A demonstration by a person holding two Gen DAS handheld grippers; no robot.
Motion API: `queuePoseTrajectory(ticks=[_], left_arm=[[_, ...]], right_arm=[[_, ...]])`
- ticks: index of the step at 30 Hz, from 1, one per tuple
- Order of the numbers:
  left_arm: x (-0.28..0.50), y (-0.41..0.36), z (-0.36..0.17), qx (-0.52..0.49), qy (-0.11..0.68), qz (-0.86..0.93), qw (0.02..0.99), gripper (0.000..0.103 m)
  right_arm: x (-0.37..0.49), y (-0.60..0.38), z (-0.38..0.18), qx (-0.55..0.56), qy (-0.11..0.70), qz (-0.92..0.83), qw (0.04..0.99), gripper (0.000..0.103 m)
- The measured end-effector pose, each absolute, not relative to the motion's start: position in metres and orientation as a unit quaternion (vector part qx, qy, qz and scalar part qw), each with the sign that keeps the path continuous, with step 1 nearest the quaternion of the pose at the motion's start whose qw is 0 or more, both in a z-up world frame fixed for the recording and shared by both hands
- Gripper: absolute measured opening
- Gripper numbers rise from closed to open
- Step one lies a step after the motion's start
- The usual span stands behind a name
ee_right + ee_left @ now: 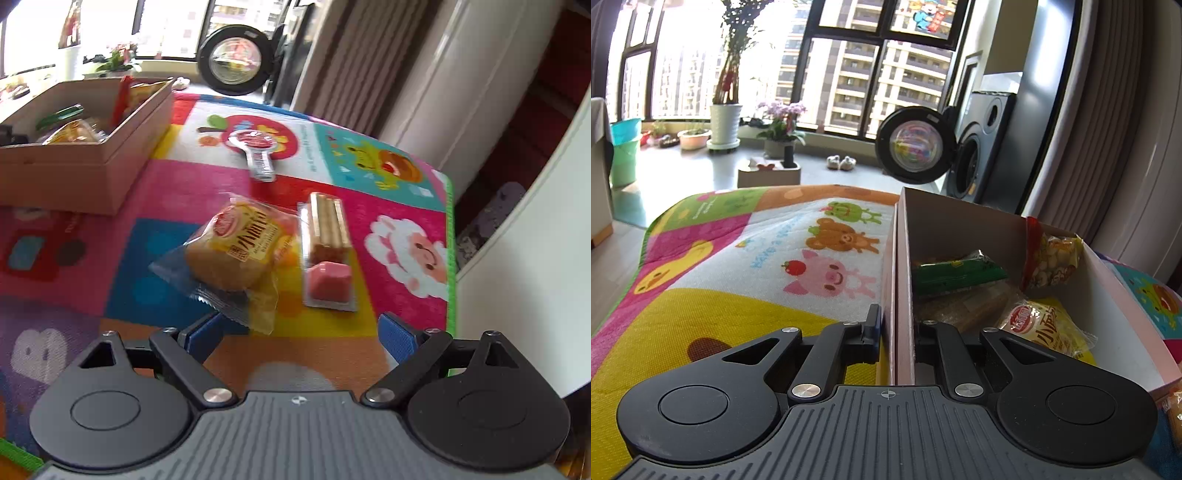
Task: Organize objects
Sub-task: 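Move the right gripper to the wrapped bread bun and grasp it, then carry the bread bun into the box and open the right gripper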
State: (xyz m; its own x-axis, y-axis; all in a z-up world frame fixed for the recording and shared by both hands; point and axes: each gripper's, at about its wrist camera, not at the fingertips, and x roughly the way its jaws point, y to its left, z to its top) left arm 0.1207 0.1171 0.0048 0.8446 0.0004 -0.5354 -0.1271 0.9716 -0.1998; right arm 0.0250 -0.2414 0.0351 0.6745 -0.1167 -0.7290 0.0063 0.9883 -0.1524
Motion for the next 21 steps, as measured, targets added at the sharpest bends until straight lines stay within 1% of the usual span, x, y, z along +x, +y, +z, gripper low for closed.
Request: queuePoseTrajectory(ticks=[1,4,6,10,11,13,14,15,21], left_arm=[[0.121,0.117,0.005,-0.114,0.277,0.034,0.954,0.012],[0.120,0.117,0.005,-0.114,0.276,0.034,0.954,0.012],[0.121,0.118,0.005,-0.114,0.276,0.034,0.954,0.012],[0.121,0.118,0.005,-0.114,0.275,0.034,0.954,0.012],[0.121,0.118,0.005,-0.114,0.276,0.034,0.954,0.012],[0.121,0.118,0.005,-0.113,0.275,0.034,0.954,0.012],[0.121,0.118,0.005,-0.113,0.275,0.034,0.954,0.012],[0.121,0.118,0.005,-0.114,0.276,0.034,0.954,0.012],[0.121,0.118,0.005,-0.114,0.275,0.034,0.954,0.012]], right_arm=[[0.026,-0.249,0.039,-0.019,0.408,-0.010,0.913,0.092],[0.040,-0.257,0.041,0.082,0.414,0.027,0.906,0.093],[0.055,-0.253,0.038,0.088,0.410,0.024,0.908,0.093],[0.085,-0.240,0.031,0.063,0.400,0.006,0.914,0.093],[0.088,-0.238,0.031,0.063,0.400,0.008,0.914,0.091],[0.093,-0.233,0.032,0.055,0.407,0.019,0.911,0.080],[0.092,-0.230,0.033,0.048,0.413,0.024,0.909,0.070],[0.090,-0.227,0.034,0.040,0.419,0.031,0.907,0.057],[0.051,-0.207,0.042,-0.008,0.450,0.060,0.891,0.052]])
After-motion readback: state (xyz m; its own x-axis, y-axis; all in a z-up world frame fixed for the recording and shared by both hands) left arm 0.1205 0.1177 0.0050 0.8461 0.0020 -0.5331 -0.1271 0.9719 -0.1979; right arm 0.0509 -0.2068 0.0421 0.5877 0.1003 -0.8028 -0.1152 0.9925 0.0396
